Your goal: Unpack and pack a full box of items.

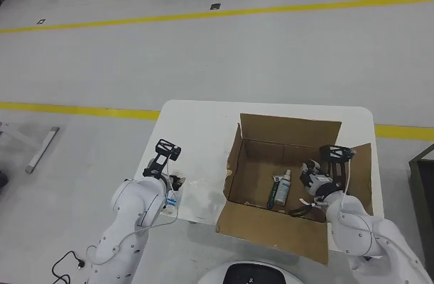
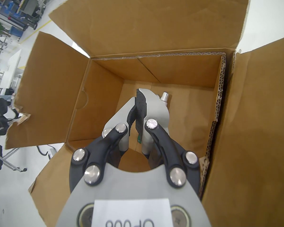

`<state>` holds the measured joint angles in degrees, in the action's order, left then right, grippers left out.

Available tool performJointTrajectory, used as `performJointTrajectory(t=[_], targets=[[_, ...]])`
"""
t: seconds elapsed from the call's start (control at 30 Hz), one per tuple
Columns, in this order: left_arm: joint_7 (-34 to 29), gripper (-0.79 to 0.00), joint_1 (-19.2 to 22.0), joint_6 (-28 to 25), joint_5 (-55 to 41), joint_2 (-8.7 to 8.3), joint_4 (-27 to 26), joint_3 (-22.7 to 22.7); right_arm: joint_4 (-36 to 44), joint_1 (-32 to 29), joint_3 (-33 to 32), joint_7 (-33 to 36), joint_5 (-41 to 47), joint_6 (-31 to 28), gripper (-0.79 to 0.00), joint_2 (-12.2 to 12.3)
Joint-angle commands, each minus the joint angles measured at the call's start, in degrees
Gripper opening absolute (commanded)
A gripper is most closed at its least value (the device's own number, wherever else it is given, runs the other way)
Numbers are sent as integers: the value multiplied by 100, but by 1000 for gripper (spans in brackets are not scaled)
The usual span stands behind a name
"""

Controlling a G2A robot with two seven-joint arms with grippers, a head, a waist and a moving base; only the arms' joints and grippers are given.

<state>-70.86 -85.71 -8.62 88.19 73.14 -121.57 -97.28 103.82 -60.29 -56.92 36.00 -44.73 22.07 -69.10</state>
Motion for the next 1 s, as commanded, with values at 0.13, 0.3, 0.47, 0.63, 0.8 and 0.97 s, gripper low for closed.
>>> performJointTrajectory(t=[0.13,0.3,0.47,0.63,0.8,0.97], targets=[[0,0,0,0,0,0,0,0,19,-14,-15,6,6,-14,-785,3],[0,0,0,0,0,0,0,0,31,-25,-12,-7,20,-41,-785,2],[0,0,0,0,0,0,0,0,130,-29,401,-37,-318,169,-785,-82],[0,0,0,0,0,0,0,0,-426,637,1134,351,-88,1318,-785,-407],[0,0,0,0,0,0,0,0,-1374,1668,1643,1150,322,2378,-785,-783],[0,0,0,0,0,0,0,0,-1916,2186,1987,1408,118,2540,-785,-967]])
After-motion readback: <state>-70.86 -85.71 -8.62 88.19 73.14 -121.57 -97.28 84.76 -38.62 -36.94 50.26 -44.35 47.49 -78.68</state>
